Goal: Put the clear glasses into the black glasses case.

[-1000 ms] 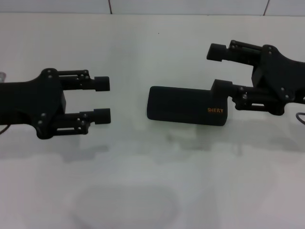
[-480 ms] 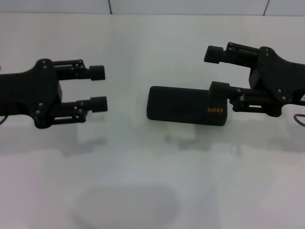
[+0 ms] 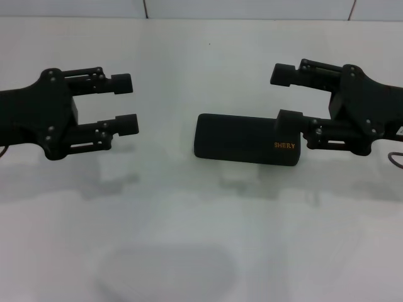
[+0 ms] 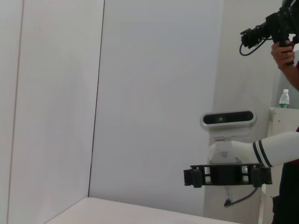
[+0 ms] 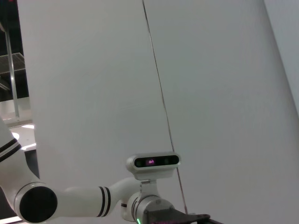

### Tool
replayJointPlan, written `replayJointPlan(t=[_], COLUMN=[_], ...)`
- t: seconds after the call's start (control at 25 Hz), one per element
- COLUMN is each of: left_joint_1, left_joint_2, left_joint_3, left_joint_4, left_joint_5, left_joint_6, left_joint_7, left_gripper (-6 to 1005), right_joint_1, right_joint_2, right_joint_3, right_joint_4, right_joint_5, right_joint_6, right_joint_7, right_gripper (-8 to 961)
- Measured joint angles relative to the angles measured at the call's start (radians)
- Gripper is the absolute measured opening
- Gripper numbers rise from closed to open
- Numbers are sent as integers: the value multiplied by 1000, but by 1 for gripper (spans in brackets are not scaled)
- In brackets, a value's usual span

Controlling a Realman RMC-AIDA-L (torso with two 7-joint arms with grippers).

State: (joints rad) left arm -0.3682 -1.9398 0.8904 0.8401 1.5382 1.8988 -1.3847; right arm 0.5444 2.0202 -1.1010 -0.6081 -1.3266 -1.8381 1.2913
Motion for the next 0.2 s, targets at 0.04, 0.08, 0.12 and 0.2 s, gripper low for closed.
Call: replayJointPlan(t=[0.04,0.08,0.12,0.2], left_joint_1=[0,0,0,1], left_joint_2=[-1,-2,-3,-5], left_joint_3=[0,0,0,-1], left_joint_4=[-3,-4,-4,-4], left_joint_5=[0,0,0,0], left_joint_6=[0,-1,-1,-1], left_joint_7=[9,16,23,32], left_gripper=[654,654,654,654], right_joint_1=[-1,-4,-7,-14], right_joint_2=[0,0,0,0], right_joint_3=[1,2,3,6], right_joint_4=[1,2,2,2], right_joint_5=[0,0,1,6], right_joint_6=[3,6,7,8], right_joint_7=[0,1,0,-2], right_gripper=[738,738,738,738])
